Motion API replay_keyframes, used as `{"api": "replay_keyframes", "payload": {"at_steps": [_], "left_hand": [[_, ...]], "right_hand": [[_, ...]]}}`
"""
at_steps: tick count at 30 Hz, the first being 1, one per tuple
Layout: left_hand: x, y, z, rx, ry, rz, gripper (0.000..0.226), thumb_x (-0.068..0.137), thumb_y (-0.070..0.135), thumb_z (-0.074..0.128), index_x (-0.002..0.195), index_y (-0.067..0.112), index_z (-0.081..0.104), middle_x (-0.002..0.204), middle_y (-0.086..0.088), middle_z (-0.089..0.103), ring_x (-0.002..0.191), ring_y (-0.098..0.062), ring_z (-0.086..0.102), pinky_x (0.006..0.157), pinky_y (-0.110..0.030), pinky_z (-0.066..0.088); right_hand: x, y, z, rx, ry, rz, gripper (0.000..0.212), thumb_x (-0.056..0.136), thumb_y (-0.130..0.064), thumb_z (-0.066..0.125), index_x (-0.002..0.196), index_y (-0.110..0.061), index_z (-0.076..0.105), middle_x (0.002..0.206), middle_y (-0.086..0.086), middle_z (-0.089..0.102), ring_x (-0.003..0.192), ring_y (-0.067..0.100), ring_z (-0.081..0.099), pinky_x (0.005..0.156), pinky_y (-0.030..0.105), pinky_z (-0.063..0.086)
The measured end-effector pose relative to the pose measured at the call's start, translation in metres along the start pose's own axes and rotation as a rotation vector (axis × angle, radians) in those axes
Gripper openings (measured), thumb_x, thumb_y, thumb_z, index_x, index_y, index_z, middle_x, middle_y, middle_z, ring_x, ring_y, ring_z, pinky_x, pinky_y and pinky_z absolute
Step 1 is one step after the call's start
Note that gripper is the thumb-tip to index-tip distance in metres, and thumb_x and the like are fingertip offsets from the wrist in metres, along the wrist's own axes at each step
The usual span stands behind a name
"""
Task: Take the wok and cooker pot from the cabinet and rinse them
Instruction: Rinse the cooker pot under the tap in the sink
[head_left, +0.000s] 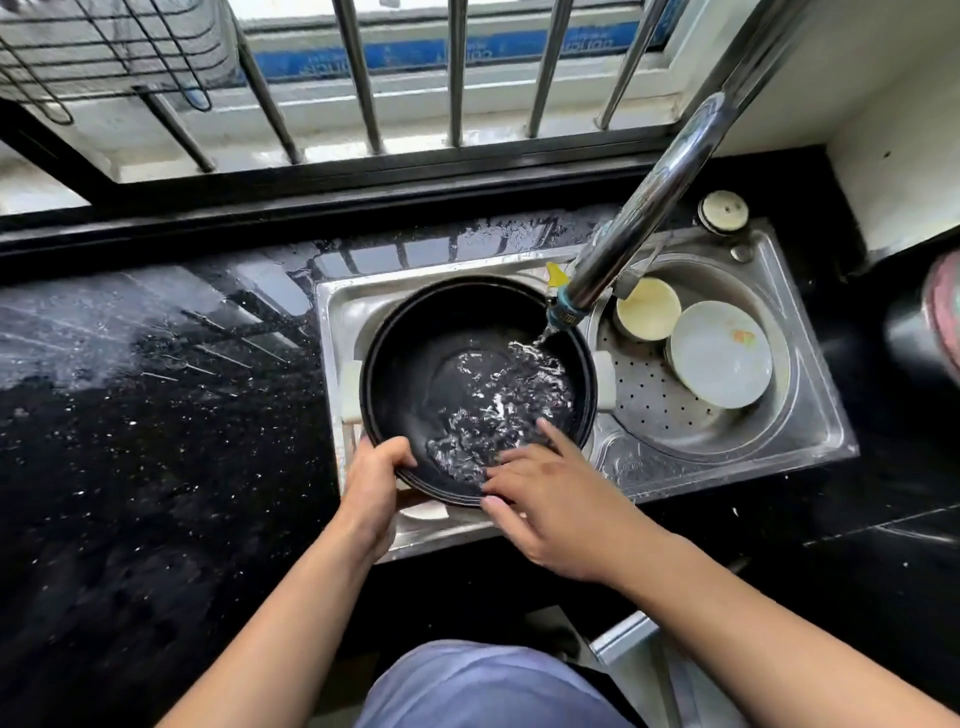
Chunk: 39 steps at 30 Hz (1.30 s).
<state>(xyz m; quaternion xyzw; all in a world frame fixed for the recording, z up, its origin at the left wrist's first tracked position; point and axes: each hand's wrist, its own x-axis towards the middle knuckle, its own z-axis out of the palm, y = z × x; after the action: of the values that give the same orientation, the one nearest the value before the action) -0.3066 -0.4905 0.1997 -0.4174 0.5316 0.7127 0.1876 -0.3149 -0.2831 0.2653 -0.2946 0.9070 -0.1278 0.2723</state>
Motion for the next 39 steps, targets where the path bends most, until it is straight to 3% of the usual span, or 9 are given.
{"api": "replay_keyframes", "payload": {"at_steps": [4,9,14,19,24,27,32,36,39], "left_hand": [[0.007,-0.007,0.013,-0.113,-0.183,-0.186,0.036,0.057,0.014,0.052,0.081,0.005,0.076,0.083,-0.017,0.074,0.071,-0.031,0.068,0.061,-0.04,0.063],[0.011,-0.02,0.02,-0.077,-0.279,-0.32,0.046,0.07,0.024,0.047,0.099,0.003,0.076,0.102,-0.023,0.072,0.083,-0.031,0.067,0.066,-0.039,0.056],[0.015,-0.012,0.006,0.038,-0.233,-0.298,0.036,0.079,0.029,0.05,0.096,0.009,0.074,0.094,-0.02,0.07,0.083,-0.035,0.068,0.069,-0.051,0.061],[0.01,0.017,-0.009,0.291,-0.206,-0.323,0.055,0.068,0.058,0.064,0.106,0.019,0.073,0.099,-0.028,0.072,0.082,-0.04,0.072,0.078,-0.064,0.063],[0.006,0.036,-0.018,0.474,-0.13,-0.227,0.076,0.063,0.096,0.054,0.099,0.031,0.068,0.082,-0.014,0.078,0.078,-0.03,0.074,0.064,-0.042,0.061],[0.006,0.042,-0.023,0.494,-0.089,-0.059,0.074,0.073,0.091,0.046,0.112,0.033,0.07,0.08,-0.003,0.074,0.079,-0.021,0.068,0.07,-0.035,0.053],[0.004,0.036,-0.038,0.333,0.003,0.215,0.045,0.092,0.059,0.055,0.134,0.044,0.062,0.107,0.007,0.076,0.096,-0.018,0.072,0.079,-0.034,0.054],[-0.002,0.031,-0.049,0.199,0.089,0.252,0.05,0.089,0.06,0.05,0.138,0.053,0.055,0.12,0.011,0.074,0.11,-0.013,0.071,0.087,-0.042,0.057],[-0.004,0.033,-0.058,0.179,0.153,0.225,0.043,0.082,0.067,0.049,0.123,0.062,0.061,0.123,0.013,0.072,0.112,-0.01,0.07,0.082,-0.041,0.056]], "right_hand": [[-0.02,0.001,-0.017,-0.234,0.067,-0.031,0.039,0.097,-0.044,0.036,0.104,-0.024,0.069,0.089,-0.006,0.071,0.095,0.018,0.06,0.12,0.048,0.018],[-0.013,-0.002,-0.034,-0.295,0.076,-0.064,0.037,0.099,-0.042,0.037,0.093,-0.025,0.069,0.084,-0.004,0.071,0.086,0.022,0.061,0.095,0.041,0.04],[0.001,0.005,-0.032,-0.168,0.09,-0.042,0.032,0.099,-0.045,0.041,0.093,-0.027,0.067,0.091,-0.006,0.072,0.092,0.018,0.061,0.082,0.037,0.037],[0.011,0.022,-0.02,0.126,0.129,-0.042,0.025,0.098,-0.04,0.051,0.1,-0.023,0.07,0.089,-0.005,0.072,0.091,0.017,0.061,0.082,0.035,0.038],[0.016,0.034,-0.009,0.542,0.303,0.049,0.017,0.093,-0.025,0.067,0.099,-0.011,0.075,0.091,0.004,0.077,0.084,0.01,0.066,0.077,0.028,0.049],[0.02,0.044,-0.004,0.869,0.337,0.245,0.017,0.095,-0.025,0.066,0.102,-0.014,0.077,0.096,-0.001,0.078,0.085,-0.005,0.067,0.075,0.017,0.048],[0.027,0.04,0.011,1.37,0.421,0.36,0.019,0.094,-0.026,0.063,0.088,-0.015,0.077,0.08,-0.004,0.075,0.074,0.006,0.063,0.065,0.019,0.047],[0.037,0.015,0.019,1.748,0.44,0.393,0.029,0.083,-0.031,0.068,0.096,-0.007,0.077,0.095,0.013,0.075,0.088,0.017,0.066,0.08,0.026,0.052],[0.044,-0.001,0.023,1.878,0.435,0.378,0.027,0.088,-0.027,0.065,0.096,-0.004,0.076,0.093,0.013,0.075,0.086,0.015,0.067,0.077,0.023,0.053]]}}
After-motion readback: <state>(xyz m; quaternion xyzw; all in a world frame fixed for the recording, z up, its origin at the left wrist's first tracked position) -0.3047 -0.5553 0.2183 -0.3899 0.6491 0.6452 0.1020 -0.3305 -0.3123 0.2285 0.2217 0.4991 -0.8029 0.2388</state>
